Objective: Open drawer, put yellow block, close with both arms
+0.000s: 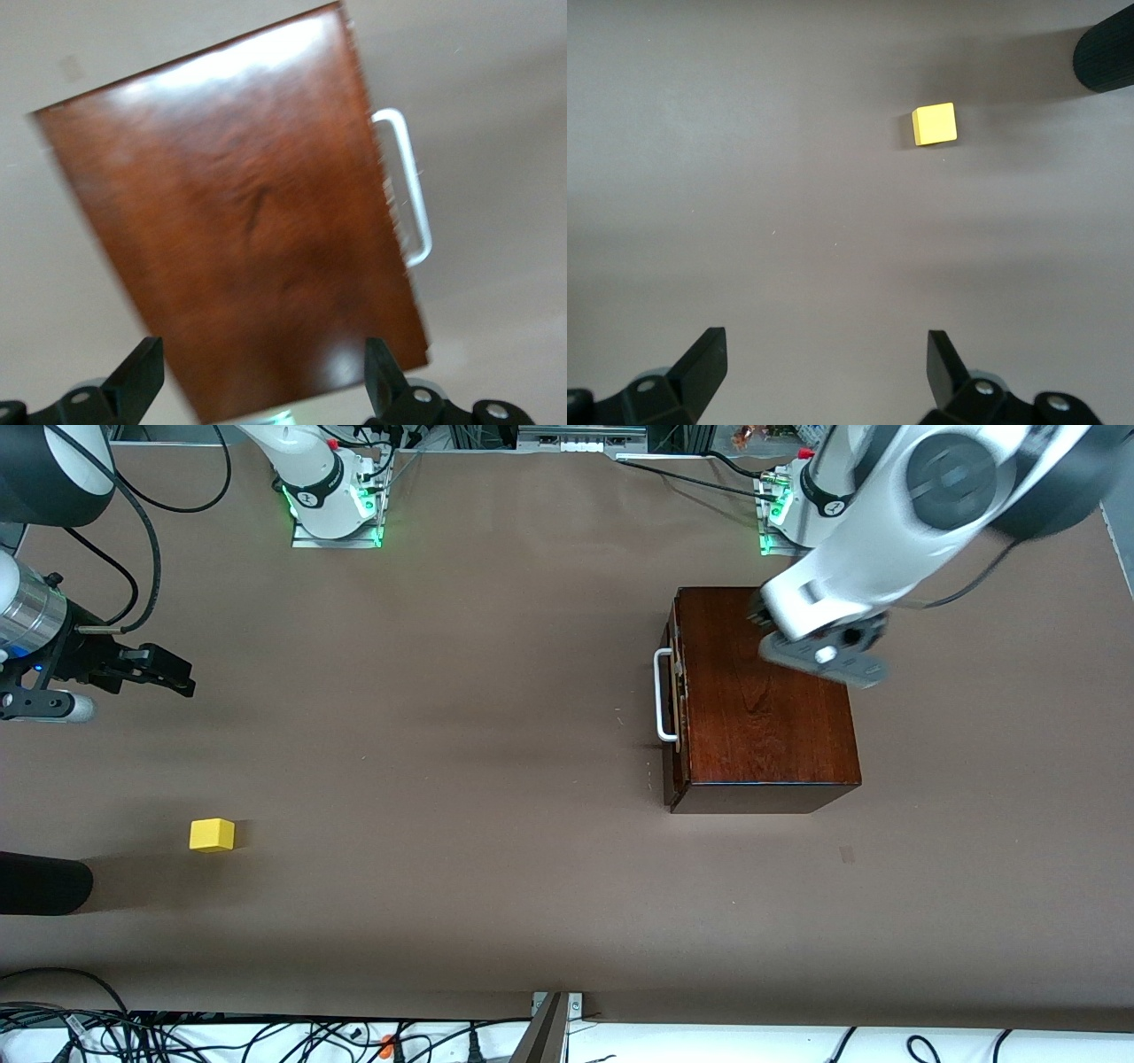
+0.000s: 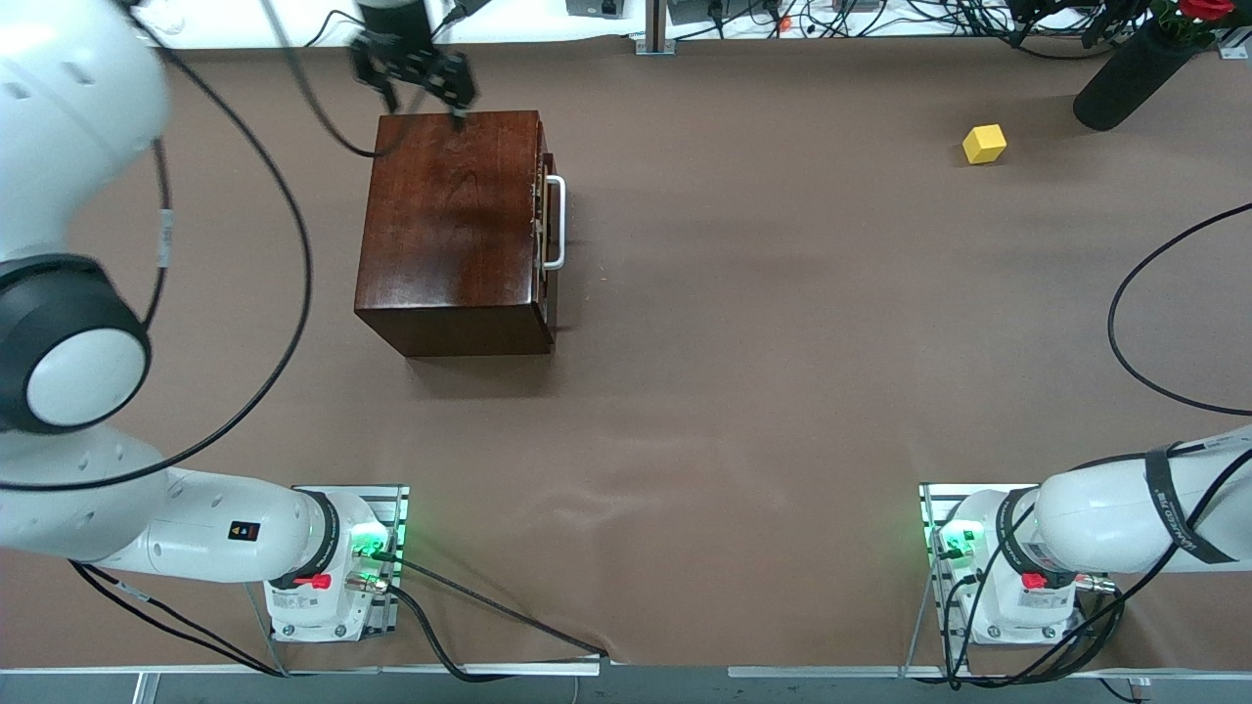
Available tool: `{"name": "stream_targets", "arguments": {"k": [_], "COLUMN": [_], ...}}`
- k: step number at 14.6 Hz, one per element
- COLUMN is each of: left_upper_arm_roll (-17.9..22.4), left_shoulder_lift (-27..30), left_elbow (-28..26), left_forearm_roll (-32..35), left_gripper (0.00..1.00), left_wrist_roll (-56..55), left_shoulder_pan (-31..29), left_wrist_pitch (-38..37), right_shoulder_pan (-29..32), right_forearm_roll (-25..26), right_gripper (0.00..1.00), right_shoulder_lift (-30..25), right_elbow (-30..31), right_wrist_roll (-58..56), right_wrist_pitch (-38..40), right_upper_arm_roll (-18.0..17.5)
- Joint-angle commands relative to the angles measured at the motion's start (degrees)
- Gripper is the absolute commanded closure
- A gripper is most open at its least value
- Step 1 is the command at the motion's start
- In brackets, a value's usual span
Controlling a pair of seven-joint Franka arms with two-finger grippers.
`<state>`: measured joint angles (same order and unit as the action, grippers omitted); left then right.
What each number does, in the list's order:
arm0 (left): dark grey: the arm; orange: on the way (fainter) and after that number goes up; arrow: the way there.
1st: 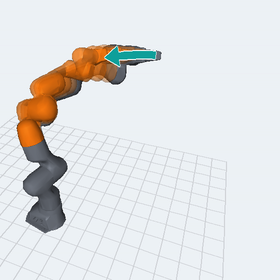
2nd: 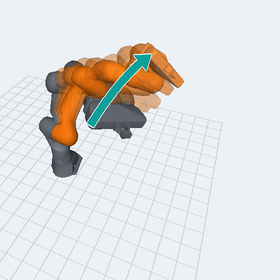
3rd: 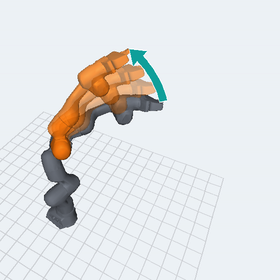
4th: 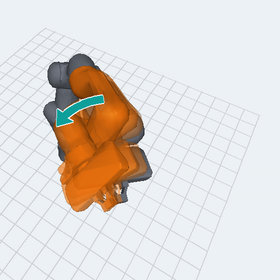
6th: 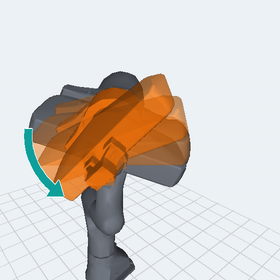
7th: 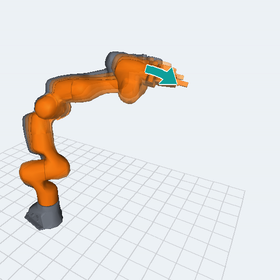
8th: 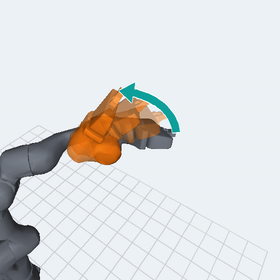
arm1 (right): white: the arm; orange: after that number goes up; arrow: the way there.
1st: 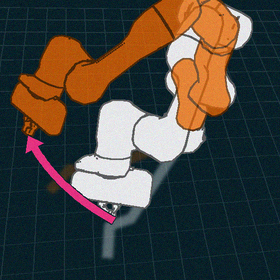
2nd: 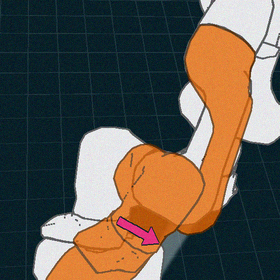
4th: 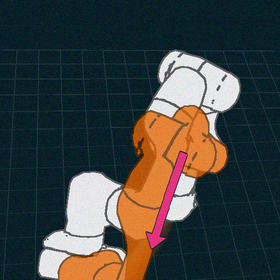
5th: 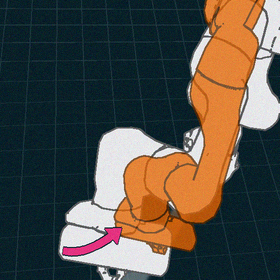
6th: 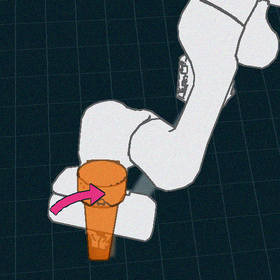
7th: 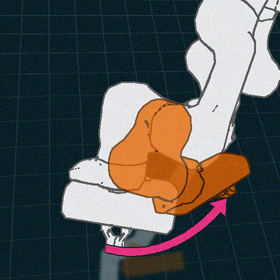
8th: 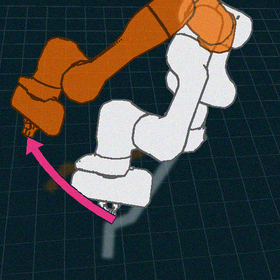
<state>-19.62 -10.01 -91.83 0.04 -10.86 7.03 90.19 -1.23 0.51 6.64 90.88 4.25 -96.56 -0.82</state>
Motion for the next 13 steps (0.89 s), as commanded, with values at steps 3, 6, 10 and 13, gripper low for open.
{"name": "stream_targets", "arguments": {"k": [3,6,10,13], "left_upper_arm_roll": [-1.38,-1.12,-1.21,-1.21], "left_shoulder_lift": [-7.47,-11.33,-15.64,-18.28], "left_elbow": [1.83,1.74,1.22,0.95], "left_forearm_roll": [0.49,3.28,15.66,22.0], "left_gripper": [0.0,0.0,0.0,0.0], "left_wrist_roll": [-14.94,-20.76,-32.35,-37.81], "left_shoulder_pan": [7.98,13.35,19.86,22.15], "left_wrist_pitch": [8.06,12.45,13.78,13.95], "right_shoulder_pan": [-0.08,-0.08,-0.08,-0.52], "right_forearm_roll": [0.81,0.81,0.81,0.89], "right_gripper": [0.0,0.0,0.0,0.0], "right_shoulder_lift": [-0.14,-0.14,-0.05,0.3], "right_elbow": [-0.62,-0.62,-0.62,-0.62], "right_wrist_roll": [0.24,0.24,0.24,0.24], "right_wrist_pitch": [0.41,0.41,0.41,0.41], "right_upper_arm_roll": [0.03,0.03,0.03,-0.15]}}
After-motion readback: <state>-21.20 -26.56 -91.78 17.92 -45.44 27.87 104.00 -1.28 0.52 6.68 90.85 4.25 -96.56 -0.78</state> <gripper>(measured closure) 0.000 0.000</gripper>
